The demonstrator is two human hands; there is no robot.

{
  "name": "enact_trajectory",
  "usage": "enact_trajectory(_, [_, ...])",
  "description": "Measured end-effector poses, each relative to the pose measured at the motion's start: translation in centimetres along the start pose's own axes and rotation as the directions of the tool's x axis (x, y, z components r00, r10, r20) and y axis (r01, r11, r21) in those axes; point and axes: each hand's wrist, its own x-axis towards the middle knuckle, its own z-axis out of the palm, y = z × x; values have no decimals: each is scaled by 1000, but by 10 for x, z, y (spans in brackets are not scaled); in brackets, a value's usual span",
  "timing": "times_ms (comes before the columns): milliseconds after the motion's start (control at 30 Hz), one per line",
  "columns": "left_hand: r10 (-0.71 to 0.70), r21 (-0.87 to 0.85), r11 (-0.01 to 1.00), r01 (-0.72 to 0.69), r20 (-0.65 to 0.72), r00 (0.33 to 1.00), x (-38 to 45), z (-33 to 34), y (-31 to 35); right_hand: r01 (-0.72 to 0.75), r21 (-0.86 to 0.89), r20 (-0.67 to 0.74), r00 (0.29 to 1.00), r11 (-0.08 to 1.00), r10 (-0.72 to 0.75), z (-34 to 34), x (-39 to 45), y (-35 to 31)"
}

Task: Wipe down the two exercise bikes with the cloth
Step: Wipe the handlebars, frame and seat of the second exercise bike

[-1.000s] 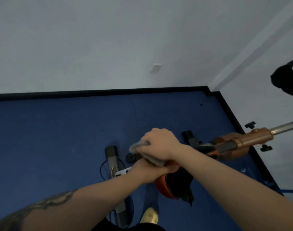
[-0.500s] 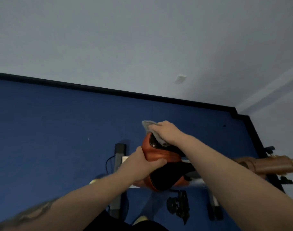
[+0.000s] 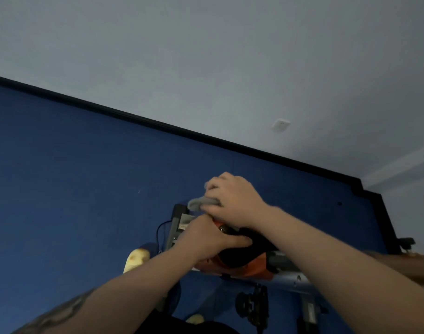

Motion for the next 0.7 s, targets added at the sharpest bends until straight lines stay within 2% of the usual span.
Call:
enact_trajectory(33, [4, -27, 1000, -3, 40, 999, 0, -3, 2, -98, 143, 24, 995, 985, 95, -7, 2, 9])
enact_trajectory(67, [8, -54, 999, -3, 103, 995, 2, -8, 5, -279, 325, 113, 960, 904, 255, -14, 5, 18])
enact_trajectory(100, [9, -75, 997, 4, 172, 985, 3, -14, 7, -443, 432, 199, 897, 786, 395, -15, 7, 28])
enact_trajectory(133, [-10, -87, 996, 31, 228, 974, 5, -21, 8, -548, 452, 240, 835, 704, 496, -13, 7, 30])
enact_trajectory(167, [-48, -90, 993, 74, 259, 965, 8, -29, 9, -602, 373, 218, 797, 706, 564, -10, 3, 26])
enact_trajectory(233, [-119, -89, 986, 144, 245, 962, 12, -46, 11, -590, 135, -39, 799, 796, 600, 5, -13, 6])
enact_trajectory(267, [-123, -110, 983, 148, 211, 970, 14, -53, 13, -556, 116, -138, 811, 823, 568, 8, -22, -6])
enact_trajectory(300, [-108, -151, 980, 132, 159, 981, 19, -57, 16, -524, 150, -166, 822, 838, 544, 9, -30, -11])
enact_trajectory(333, [-92, -192, 975, 110, 102, 991, 23, -57, 21, -527, 215, -137, 817, 822, 560, 6, -36, -7])
enact_trajectory(367, [-67, -189, 979, 75, 44, 997, 27, -55, 27, -588, 298, -65, 774, 752, 630, 2, -43, 4])
enact_trajectory(400, [-23, -130, 991, 21, -18, 1000, 31, -50, 32, -677, 298, 32, 712, 673, 702, 1, -53, 16])
enact_trajectory(467, [120, 53, 992, -115, -104, 987, 40, -39, 40, -813, 154, 167, 581, 561, 797, -1, -73, 32])
enact_trajectory(533, [219, 166, 966, -199, -111, 969, 50, -28, 47, -855, 43, 225, 513, 518, 828, -4, -75, 37])
enact_trajectory(600, [260, 259, 938, -230, -86, 962, 61, -20, 54, -876, 40, 205, 478, 481, 854, 0, -53, 29])
enact_trajectory(700, [283, 285, 928, -239, -122, 951, 73, -13, 58, -841, 198, -17, 511, 504, 859, 7, -25, 2])
